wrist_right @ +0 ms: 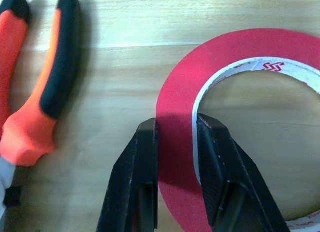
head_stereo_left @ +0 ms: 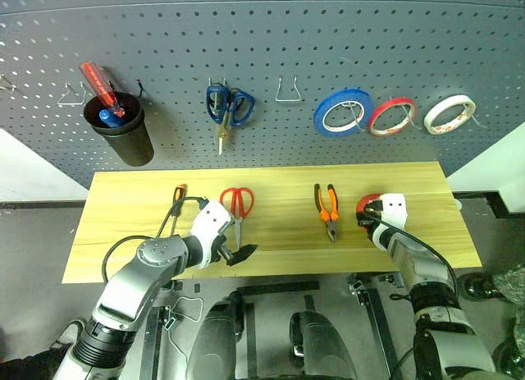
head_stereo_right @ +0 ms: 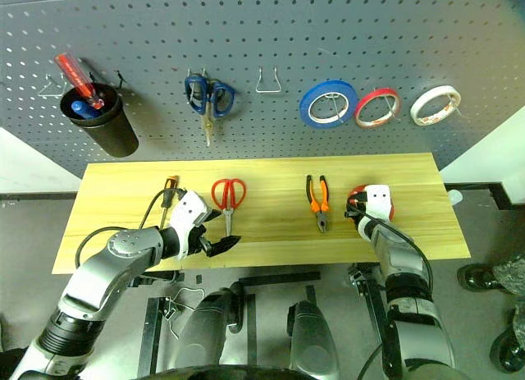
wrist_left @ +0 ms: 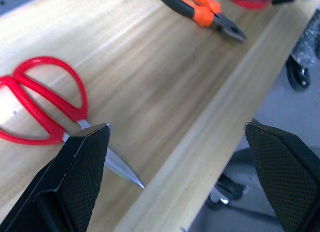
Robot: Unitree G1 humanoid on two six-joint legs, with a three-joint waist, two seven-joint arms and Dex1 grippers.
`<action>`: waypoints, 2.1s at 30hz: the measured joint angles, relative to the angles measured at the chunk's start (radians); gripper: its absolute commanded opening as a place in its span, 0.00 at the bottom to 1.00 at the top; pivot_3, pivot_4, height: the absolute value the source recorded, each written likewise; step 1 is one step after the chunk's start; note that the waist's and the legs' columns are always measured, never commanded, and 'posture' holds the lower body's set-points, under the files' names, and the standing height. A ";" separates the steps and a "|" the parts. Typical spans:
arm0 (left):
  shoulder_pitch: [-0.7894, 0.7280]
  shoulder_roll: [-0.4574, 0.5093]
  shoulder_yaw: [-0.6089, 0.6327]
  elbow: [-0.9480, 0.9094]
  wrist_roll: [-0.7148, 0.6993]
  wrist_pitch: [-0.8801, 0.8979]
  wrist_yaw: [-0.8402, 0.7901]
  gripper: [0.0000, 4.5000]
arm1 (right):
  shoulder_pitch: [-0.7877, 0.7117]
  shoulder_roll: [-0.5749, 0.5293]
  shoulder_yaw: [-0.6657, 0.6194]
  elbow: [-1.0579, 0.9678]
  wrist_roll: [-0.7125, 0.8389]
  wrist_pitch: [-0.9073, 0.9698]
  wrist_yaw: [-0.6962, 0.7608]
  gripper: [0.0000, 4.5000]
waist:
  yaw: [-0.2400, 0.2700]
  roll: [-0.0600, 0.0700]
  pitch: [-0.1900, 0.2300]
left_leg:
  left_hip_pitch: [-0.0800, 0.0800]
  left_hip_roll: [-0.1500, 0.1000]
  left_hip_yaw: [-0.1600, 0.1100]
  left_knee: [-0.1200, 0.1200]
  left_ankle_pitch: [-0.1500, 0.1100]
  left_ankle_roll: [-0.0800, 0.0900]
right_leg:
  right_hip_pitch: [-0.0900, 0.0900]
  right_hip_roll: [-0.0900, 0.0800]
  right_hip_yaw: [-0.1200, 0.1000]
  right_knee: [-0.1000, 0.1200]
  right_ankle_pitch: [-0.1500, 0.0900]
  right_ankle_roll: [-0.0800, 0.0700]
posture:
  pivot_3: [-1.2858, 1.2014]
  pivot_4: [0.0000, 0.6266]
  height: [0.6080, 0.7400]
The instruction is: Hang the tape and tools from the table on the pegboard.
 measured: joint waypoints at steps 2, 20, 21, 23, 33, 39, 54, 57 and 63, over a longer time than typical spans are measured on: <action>-0.005 -0.005 0.003 0.021 0.001 -0.032 0.001 1.00 | 0.076 0.004 0.001 -0.096 0.016 0.014 0.016 0.16 | 0.013 0.000 0.000 | -0.002 0.000 0.000 0.000 0.002 -0.004 | -0.002 0.000 0.000 0.000 0.000 0.000 | 0.56 0.39 0.80; -0.051 -0.141 0.098 0.177 -0.065 -0.430 -0.081 1.00 | 0.485 0.139 -0.207 -0.950 0.234 0.015 -0.079 0.16 | 0.010 0.003 -0.004 | -0.002 0.000 0.000 0.000 0.006 -0.010 | -0.004 0.001 -0.002 0.002 0.000 0.002 | 0.55 0.30 0.80; -0.052 -0.154 0.111 0.177 -0.084 -0.453 -0.089 1.00 | 0.476 0.150 -0.220 -0.956 0.237 -0.030 -0.083 0.16 | 0.010 0.003 -0.005 | -0.002 0.000 0.000 0.000 0.006 -0.010 | -0.004 0.001 -0.002 0.002 0.000 0.002 | 0.55 0.29 0.80; -0.053 -0.164 0.130 0.177 -0.108 -0.486 -0.098 1.00 | 0.438 0.153 -0.235 -0.957 0.240 -0.097 -0.088 0.16 | 0.011 0.003 -0.007 | -0.002 0.000 0.000 0.000 0.006 -0.010 | -0.003 0.002 -0.002 0.003 0.001 0.002 | 0.55 0.29 0.80; -0.114 -0.218 0.173 0.184 -0.158 -0.618 -0.115 1.00 | 0.162 0.149 -0.140 -0.850 0.223 -0.279 -0.045 0.16 | 0.014 0.002 -0.009 | -0.002 -0.001 -0.001 0.002 0.007 -0.010 | -0.002 0.004 -0.003 0.004 0.001 0.002 | 0.57 0.29 0.80; -0.111 -0.216 0.169 0.185 -0.158 -0.616 -0.113 1.00 | 0.093 0.148 -0.105 -0.735 0.213 -0.314 -0.027 0.16 | 0.014 0.002 -0.009 | -0.002 -0.001 -0.001 0.003 0.007 -0.010 | -0.002 0.005 -0.004 0.005 0.001 0.002 | 0.57 0.29 0.80; -0.102 -0.174 0.130 0.168 -0.157 -0.532 -0.107 1.00 | 0.005 0.124 -0.096 -0.566 0.169 -0.344 -0.044 0.16 | 0.014 0.002 -0.009 | -0.001 -0.001 -0.002 0.004 0.008 -0.011 | -0.002 0.005 -0.004 0.010 0.001 0.002 | 0.58 0.31 0.80; -0.095 -0.171 0.128 0.165 -0.157 -0.525 -0.107 1.00 | -0.010 0.124 -0.093 -0.521 0.160 -0.362 -0.042 0.16 | 0.014 0.002 -0.009 | -0.001 -0.001 -0.002 0.005 0.008 -0.011 | -0.002 0.005 -0.004 0.010 0.001 0.002 | 0.58 0.31 0.80; -0.094 -0.164 0.117 0.154 -0.158 -0.513 -0.111 1.00 | -0.051 0.125 -0.080 -0.441 0.154 -0.394 -0.030 0.16 | 0.014 0.002 -0.009 | -0.001 -0.001 -0.002 0.006 0.009 -0.011 | -0.002 0.005 -0.004 0.013 0.001 0.002 | 0.58 0.31 0.80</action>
